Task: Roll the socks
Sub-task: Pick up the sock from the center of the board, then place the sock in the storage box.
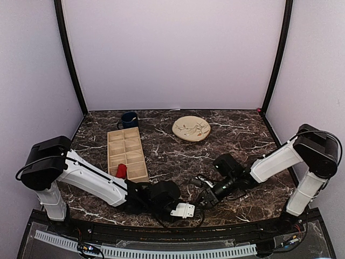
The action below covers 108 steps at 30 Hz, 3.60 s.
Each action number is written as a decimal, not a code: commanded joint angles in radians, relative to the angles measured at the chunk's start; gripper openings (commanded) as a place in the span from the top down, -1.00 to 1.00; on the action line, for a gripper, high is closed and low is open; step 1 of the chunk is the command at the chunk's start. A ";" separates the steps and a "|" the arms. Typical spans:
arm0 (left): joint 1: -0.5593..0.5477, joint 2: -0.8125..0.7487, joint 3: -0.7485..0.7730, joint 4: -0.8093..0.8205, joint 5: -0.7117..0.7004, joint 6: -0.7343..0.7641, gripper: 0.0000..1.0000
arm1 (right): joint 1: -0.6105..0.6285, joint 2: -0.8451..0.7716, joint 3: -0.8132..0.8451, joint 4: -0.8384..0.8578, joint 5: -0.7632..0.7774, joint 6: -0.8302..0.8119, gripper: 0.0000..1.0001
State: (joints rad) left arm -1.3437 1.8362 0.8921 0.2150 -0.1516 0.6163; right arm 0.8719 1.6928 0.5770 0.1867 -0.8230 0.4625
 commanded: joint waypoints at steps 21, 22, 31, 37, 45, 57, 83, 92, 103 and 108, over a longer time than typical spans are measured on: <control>0.144 -0.135 0.115 -0.260 0.130 -0.141 1.00 | -0.083 -0.258 -0.069 -0.096 0.359 0.028 0.16; 0.150 -0.140 0.123 -0.265 0.118 -0.146 1.00 | -0.083 -0.254 -0.066 -0.095 0.362 0.027 0.16; 0.221 -0.205 0.143 -0.262 0.032 -0.242 1.00 | -0.083 -0.246 -0.047 -0.096 0.376 0.022 0.16; 0.281 -0.274 0.110 -0.215 -0.070 -0.340 1.00 | -0.084 -0.245 -0.034 -0.096 0.380 0.014 0.16; 0.303 -0.319 0.071 -0.193 -0.246 -0.430 1.00 | -0.083 -0.240 -0.025 -0.094 0.374 0.011 0.16; 0.374 -0.428 -0.071 -0.136 -0.348 -0.618 1.00 | -0.084 -0.231 -0.017 -0.087 0.365 0.005 0.16; 0.395 -0.440 -0.219 -0.136 -0.541 -0.743 1.00 | -0.083 -0.186 -0.009 -0.063 0.340 0.003 0.15; 0.356 -0.335 -0.174 -0.191 -0.581 -0.787 1.00 | -0.084 -0.184 -0.008 -0.074 0.340 -0.005 0.15; 0.341 -0.298 -0.163 -0.234 -0.541 -0.832 1.00 | -0.084 -0.177 -0.003 -0.079 0.340 -0.012 0.14; 0.320 -0.290 -0.155 -0.270 -0.540 -0.857 1.00 | -0.084 -0.174 -0.003 -0.075 0.338 -0.012 0.14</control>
State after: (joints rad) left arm -1.0046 1.5394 0.7155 0.0154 -0.6975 -0.2020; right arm 0.7963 1.5082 0.5499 0.0891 -0.4744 0.4610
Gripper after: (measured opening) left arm 0.130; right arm 0.428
